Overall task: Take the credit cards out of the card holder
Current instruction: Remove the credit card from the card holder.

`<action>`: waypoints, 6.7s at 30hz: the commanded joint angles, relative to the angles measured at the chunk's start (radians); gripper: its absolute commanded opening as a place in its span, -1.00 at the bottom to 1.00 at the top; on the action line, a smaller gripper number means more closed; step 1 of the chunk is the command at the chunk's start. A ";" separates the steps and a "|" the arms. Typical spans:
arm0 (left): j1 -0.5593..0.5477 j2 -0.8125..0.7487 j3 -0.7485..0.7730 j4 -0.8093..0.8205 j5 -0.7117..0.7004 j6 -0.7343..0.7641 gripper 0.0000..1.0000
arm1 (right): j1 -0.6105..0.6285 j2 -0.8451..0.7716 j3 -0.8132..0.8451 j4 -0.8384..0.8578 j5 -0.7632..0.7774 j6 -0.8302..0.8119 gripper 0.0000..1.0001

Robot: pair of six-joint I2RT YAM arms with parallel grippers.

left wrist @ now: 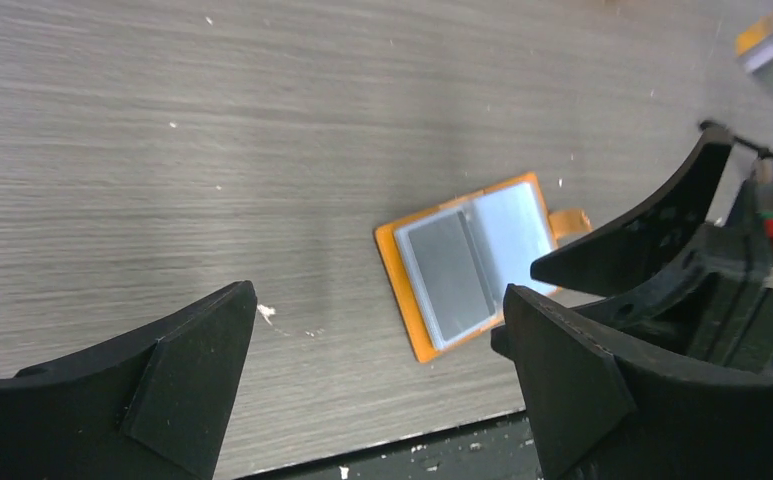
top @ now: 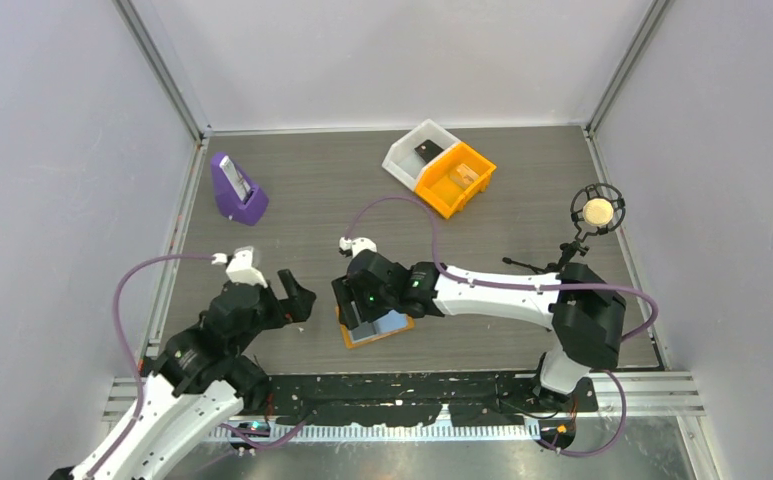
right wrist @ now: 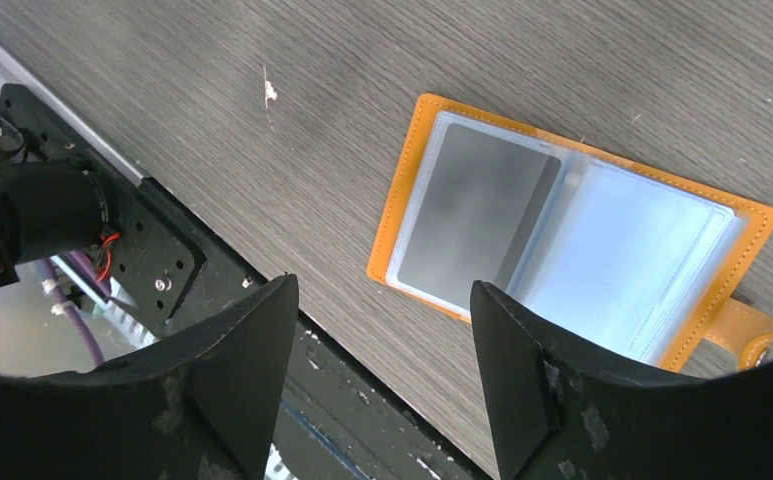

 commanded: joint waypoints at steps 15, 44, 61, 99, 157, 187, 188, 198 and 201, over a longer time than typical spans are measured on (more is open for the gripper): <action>0.003 -0.414 -0.053 -0.110 -0.264 -0.091 0.99 | 0.047 0.213 0.137 -0.045 0.166 0.021 0.48; 0.003 -0.357 -0.050 -0.098 -0.239 -0.089 0.99 | 0.071 0.280 0.140 -0.091 0.238 0.010 0.39; 0.003 -0.295 -0.048 -0.064 -0.192 -0.092 0.99 | 0.070 0.162 0.064 0.026 0.181 0.038 -0.16; 0.005 0.268 -0.136 0.270 0.098 -0.203 0.07 | -0.112 0.019 -0.288 0.531 -0.207 0.140 -0.13; 0.004 0.751 0.050 0.483 0.362 -0.144 -0.21 | -0.168 -0.208 -0.314 0.283 -0.075 0.045 0.16; 0.019 0.631 -0.076 0.566 0.384 -0.214 -0.14 | -0.229 -0.182 -0.406 0.475 -0.193 0.023 -0.21; 0.019 0.630 -0.084 0.581 0.387 -0.215 -0.14 | -0.236 -0.167 -0.412 0.482 -0.201 0.029 -0.22; 0.019 0.690 -0.136 0.742 0.425 -0.213 -0.12 | -0.251 -0.094 -0.457 0.520 -0.223 0.049 -0.28; 0.019 0.720 -0.149 0.764 0.431 -0.220 -0.12 | -0.251 -0.083 -0.458 0.503 -0.205 0.038 -0.29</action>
